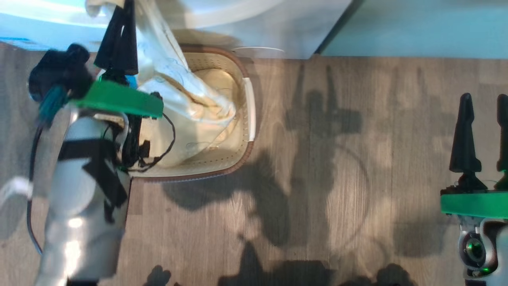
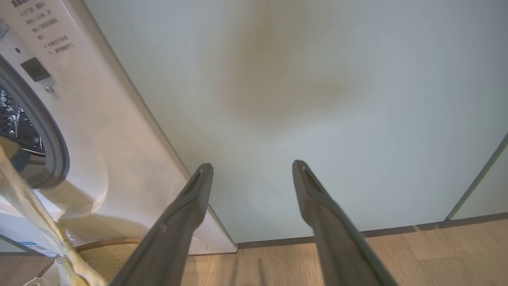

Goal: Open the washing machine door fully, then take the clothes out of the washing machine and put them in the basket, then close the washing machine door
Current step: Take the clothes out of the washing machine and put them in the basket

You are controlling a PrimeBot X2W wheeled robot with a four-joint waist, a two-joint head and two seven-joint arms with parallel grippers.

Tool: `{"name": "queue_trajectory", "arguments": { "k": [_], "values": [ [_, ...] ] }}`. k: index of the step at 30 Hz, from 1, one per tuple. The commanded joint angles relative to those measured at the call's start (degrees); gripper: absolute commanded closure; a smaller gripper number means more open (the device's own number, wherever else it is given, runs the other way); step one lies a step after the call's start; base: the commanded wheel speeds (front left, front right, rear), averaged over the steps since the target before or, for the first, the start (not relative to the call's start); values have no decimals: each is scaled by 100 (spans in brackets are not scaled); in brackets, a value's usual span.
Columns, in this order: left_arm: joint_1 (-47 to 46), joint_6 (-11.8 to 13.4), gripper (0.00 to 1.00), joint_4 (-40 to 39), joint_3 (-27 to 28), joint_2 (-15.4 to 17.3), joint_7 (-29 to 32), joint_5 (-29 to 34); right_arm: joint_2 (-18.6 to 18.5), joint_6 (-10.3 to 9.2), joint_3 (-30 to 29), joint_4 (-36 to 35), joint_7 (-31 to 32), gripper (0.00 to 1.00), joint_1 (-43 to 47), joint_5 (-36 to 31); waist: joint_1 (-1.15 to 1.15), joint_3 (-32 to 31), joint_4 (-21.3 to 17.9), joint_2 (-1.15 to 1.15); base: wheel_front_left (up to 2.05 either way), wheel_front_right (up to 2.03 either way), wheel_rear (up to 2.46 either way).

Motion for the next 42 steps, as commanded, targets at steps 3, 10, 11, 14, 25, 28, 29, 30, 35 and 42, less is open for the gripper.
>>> {"name": "queue_trajectory", "arguments": {
  "k": [3,10,11,14,25,28,29,30,35,42],
  "values": [
    [511,14,100,-1467,367,-47,-31,275,-79,-16,80,-203,-31,0,103,-130,1,-97,158,0,0,0,0],
    [1384,-13,100,-2917,318,-255,-31,573,-79,-16,49,-186,-31,0,144,-223,1,-213,284,0,0,0,0],
    [1495,-15,100,-2964,285,-272,-31,587,-79,-16,46,-189,-31,0,154,-227,1,-221,298,0,0,0,0],
    [1774,-21,100,-2823,179,-310,-31,557,-79,-16,64,-198,-31,0,168,-224,1,-218,318,0,0,0,0],
    [1579,-56,100,210,-238,-151,-31,375,-79,-16,244,-192,-31,0,33,-33,1,104,-6,0,0,0,0],
    [1188,-58,100,1228,-333,14,-31,246,-79,-16,283,-177,-31,0,-22,63,1,242,-180,0,0,0,0],
    [1027,-58,100,1526,-377,71,-31,191,-79,-16,296,-172,-31,0,-41,97,1,289,-241,0,0,0,0],
    [871,-58,100,1833,-408,120,-31,131,-79,-16,296,-171,-31,0,-60,129,1,331,-295,0,0,0,0],
    [57,-59,100,3240,-553,323,125,-158,-79,-16,320,-162,-31,0,-118,257,1,517,-548,0,0,0,0],
    [-703,-60,100,4353,-718,483,247,-548,-79,-16,315,-163,-31,0,-150,367,1,645,-747,0,0,0,0]
  ]
}}
